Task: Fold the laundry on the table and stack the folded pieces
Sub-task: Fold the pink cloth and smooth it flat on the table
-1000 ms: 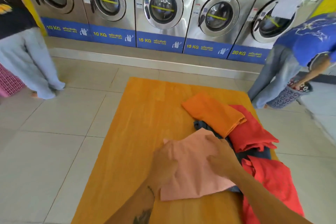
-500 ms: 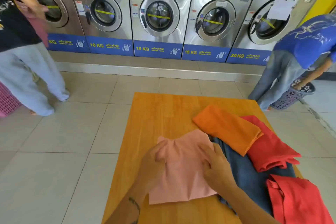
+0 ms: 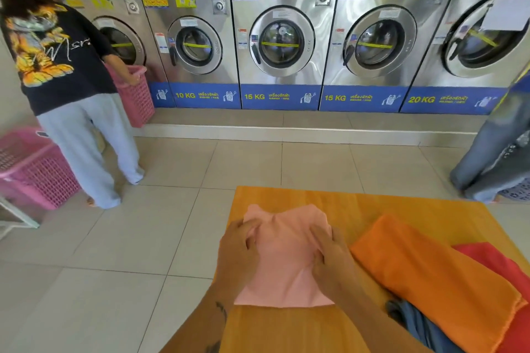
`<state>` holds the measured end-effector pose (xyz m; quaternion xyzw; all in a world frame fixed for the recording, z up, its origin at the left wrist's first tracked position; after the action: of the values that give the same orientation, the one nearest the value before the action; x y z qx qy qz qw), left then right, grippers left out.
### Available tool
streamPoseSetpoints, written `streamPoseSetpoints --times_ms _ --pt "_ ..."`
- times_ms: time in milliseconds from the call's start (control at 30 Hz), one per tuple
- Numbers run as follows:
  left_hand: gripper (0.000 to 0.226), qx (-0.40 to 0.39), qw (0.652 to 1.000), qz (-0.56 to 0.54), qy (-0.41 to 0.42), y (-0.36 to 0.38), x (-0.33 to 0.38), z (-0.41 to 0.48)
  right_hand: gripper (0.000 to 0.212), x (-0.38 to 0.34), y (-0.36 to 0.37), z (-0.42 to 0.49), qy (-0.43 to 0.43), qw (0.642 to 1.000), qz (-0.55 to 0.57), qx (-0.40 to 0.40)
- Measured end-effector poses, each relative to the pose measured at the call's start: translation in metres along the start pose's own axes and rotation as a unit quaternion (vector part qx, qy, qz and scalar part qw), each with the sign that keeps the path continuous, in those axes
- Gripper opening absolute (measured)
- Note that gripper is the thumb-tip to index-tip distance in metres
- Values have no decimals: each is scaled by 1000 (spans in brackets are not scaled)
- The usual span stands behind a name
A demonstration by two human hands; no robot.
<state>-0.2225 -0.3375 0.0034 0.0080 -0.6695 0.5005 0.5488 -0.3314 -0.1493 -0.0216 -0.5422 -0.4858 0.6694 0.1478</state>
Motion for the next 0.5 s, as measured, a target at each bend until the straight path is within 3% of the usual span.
streamPoseSetpoints --times_ms 167,267,333,500 --pt "53 -21 999 39 -8 18 11 67 61 3 11 71 -1 1000 -10 -21" --pt "49 -113 978 154 -90 44 -21 73 57 18 32 85 18 986 -129 -102" --pt "52 -140 957 210 -141 53 -45 63 62 25 40 80 18 974 -199 -106" --pt "51 -108 940 311 -89 55 -50 59 66 27 45 74 13 974 -199 -112"
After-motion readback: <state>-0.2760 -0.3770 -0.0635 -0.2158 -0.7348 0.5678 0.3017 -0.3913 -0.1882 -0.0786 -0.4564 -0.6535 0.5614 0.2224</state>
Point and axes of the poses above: each hand's wrist, its own z-axis towards the middle knuckle, its own y-axis out of the palm, x = y × z, the point moved 9 cm from there along z, towards the middle knuckle, and after that the axes turned 4 degrees about x, right-handed, at the moved point
